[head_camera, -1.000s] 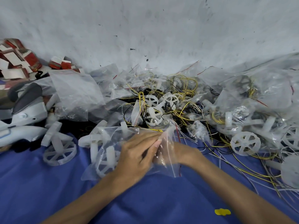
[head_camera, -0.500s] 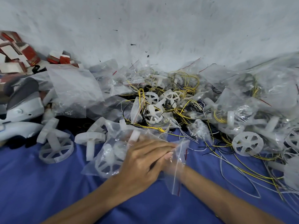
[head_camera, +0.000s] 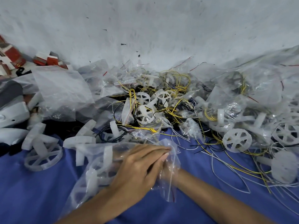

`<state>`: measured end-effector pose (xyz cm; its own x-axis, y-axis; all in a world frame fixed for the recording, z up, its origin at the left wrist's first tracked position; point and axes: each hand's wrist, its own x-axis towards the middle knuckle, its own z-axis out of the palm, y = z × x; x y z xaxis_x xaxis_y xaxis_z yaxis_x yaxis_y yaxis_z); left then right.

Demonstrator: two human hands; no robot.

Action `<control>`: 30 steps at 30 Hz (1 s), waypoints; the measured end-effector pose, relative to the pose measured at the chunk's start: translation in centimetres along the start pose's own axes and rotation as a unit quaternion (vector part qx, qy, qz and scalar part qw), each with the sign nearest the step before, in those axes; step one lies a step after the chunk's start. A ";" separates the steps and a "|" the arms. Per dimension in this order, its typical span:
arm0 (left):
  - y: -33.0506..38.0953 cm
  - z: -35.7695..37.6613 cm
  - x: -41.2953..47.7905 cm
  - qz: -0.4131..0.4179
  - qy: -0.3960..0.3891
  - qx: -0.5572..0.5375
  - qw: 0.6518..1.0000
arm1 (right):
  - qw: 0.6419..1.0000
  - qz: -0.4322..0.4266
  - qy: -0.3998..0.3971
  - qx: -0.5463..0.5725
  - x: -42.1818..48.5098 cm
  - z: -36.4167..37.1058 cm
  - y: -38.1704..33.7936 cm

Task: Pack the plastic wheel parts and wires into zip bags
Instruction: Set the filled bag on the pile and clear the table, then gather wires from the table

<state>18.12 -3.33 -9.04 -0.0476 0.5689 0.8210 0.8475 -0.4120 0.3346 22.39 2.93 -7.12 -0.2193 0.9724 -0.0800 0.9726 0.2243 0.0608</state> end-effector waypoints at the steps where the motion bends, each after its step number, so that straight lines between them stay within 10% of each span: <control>1: -0.3 0.0 0.1 -0.022 0.007 -0.001 1.000 | 0.992 -0.084 -0.085 0.037 1.2 -1.4 2.4; 6: -2.3 -0.9 0.6 -0.120 0.028 -0.009 0.992 | 0.805 -0.499 -0.298 0.117 4.8 -6.2 6.1; 8: -2.6 -1.1 0.7 -0.131 0.023 -0.016 0.991 | 0.799 -0.481 -0.285 0.221 6.4 -7.2 6.3; 11: -2.5 -1.0 0.5 -0.122 0.013 -0.006 0.992 | 0.841 -0.367 -0.061 0.392 9.6 -6.1 6.5; 19: -2.8 -1.0 0.3 -0.121 -0.009 -0.004 0.993 | 0.904 -0.399 -0.002 0.153 11.3 -1.2 4.2; 30: -2.8 -0.9 0.4 -0.134 0.009 -0.013 0.991 | 0.779 -0.331 -0.055 0.529 11.6 -7.3 10.3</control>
<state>15.24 -2.64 -9.23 -0.2797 0.6476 0.7088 0.7893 -0.2653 0.5538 29.29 17.02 -0.19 -0.7487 0.6418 0.1662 0.1805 0.4385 -0.8804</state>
